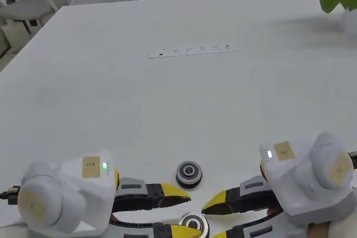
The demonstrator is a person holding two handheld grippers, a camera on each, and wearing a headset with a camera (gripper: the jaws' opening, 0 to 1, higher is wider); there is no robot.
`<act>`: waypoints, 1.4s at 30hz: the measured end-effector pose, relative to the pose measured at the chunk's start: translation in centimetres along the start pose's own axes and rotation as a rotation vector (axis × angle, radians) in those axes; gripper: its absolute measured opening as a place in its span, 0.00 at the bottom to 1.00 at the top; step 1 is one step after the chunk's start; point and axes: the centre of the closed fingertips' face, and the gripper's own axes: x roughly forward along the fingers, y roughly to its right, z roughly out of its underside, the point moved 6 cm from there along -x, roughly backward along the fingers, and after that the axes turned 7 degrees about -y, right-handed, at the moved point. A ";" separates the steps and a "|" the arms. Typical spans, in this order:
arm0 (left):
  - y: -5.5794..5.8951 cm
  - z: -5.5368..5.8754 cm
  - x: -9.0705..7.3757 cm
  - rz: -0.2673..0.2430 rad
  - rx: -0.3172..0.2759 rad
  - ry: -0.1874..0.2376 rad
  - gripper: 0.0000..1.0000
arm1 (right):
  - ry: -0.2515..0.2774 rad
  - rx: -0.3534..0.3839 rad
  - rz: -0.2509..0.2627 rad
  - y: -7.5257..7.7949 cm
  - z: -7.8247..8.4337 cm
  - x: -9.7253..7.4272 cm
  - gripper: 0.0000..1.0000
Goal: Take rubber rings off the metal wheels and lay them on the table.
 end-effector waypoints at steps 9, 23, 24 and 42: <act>0.2 0.4 0.2 0.006 0.006 -0.022 0.25 | -0.005 -0.010 0.002 0.0 0.1 0.1 0.25; 0.5 1.0 0.5 0.013 0.038 -0.054 0.17 | -0.010 -0.013 0.015 0.2 0.3 0.0 0.23; 0.5 1.0 0.6 0.012 0.039 -0.052 0.17 | -0.009 -0.012 0.015 0.2 0.3 0.1 0.23; 0.1 1.0 0.8 -0.007 0.063 -0.029 0.16 | -0.010 -0.037 0.033 0.3 0.3 0.0 0.20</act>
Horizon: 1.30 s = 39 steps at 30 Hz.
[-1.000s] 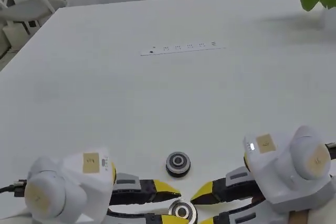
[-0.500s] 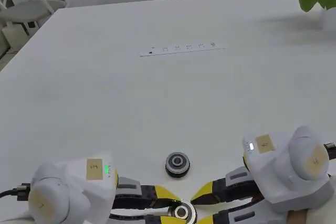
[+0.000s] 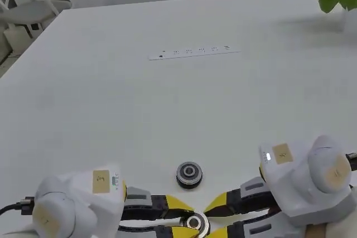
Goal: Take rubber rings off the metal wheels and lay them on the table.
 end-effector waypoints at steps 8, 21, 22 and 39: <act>-0.1 0.1 0.1 -0.005 0.000 0.000 0.14 | -0.022 -0.006 0.019 0.2 0.3 -0.1 0.11; -0.2 0.2 0.2 -0.006 0.001 0.005 0.14 | -0.043 -0.051 0.044 0.1 0.4 -0.2 0.04; -0.2 0.2 0.2 -0.006 0.000 0.005 0.14 | -0.045 -0.054 0.048 0.1 0.4 -0.3 0.03; -0.3 0.1 0.2 -0.019 0.005 0.015 0.14 | -0.044 0.067 0.092 0.9 0.4 -0.9 0.00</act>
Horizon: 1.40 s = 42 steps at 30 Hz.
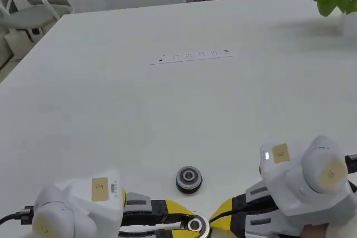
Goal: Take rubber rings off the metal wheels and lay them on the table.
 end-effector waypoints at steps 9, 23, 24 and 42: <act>0.1 0.0 0.0 -0.002 0.000 0.005 0.14 | 0.019 0.097 -0.020 0.3 0.1 -0.2 0.00; 0.2 0.1 0.0 0.007 -0.001 0.026 0.14 | 0.092 0.301 -0.102 0.7 0.4 -0.5 0.00; 0.2 0.1 0.0 0.007 -0.001 0.026 0.14 | 0.095 0.325 -0.109 0.7 0.4 -0.5 0.00; 0.2 0.2 0.0 0.011 -0.009 0.037 0.14 | 0.137 0.481 -0.164 0.7 0.1 -0.6 0.00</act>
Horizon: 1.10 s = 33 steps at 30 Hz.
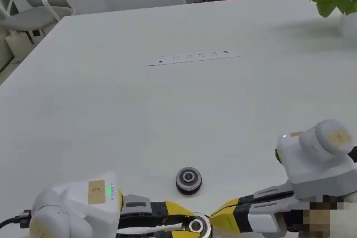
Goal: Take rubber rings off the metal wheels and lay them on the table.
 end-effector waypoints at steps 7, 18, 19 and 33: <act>0.0 0.0 0.0 0.001 -0.001 0.001 0.14 | -0.004 -0.030 0.009 -0.3 -0.2 0.0 0.00; 0.0 0.0 0.0 0.002 -0.001 0.000 0.14 | 0.000 -0.033 0.004 -0.4 -0.3 0.0 0.00; 0.0 0.0 0.0 0.002 0.000 0.000 0.14 | 0.000 -0.033 0.004 -0.5 -0.3 0.0 0.00; -0.1 0.0 -0.1 0.004 -0.012 0.005 0.14 | 0.013 -0.046 -0.005 -0.7 -0.5 0.0 0.00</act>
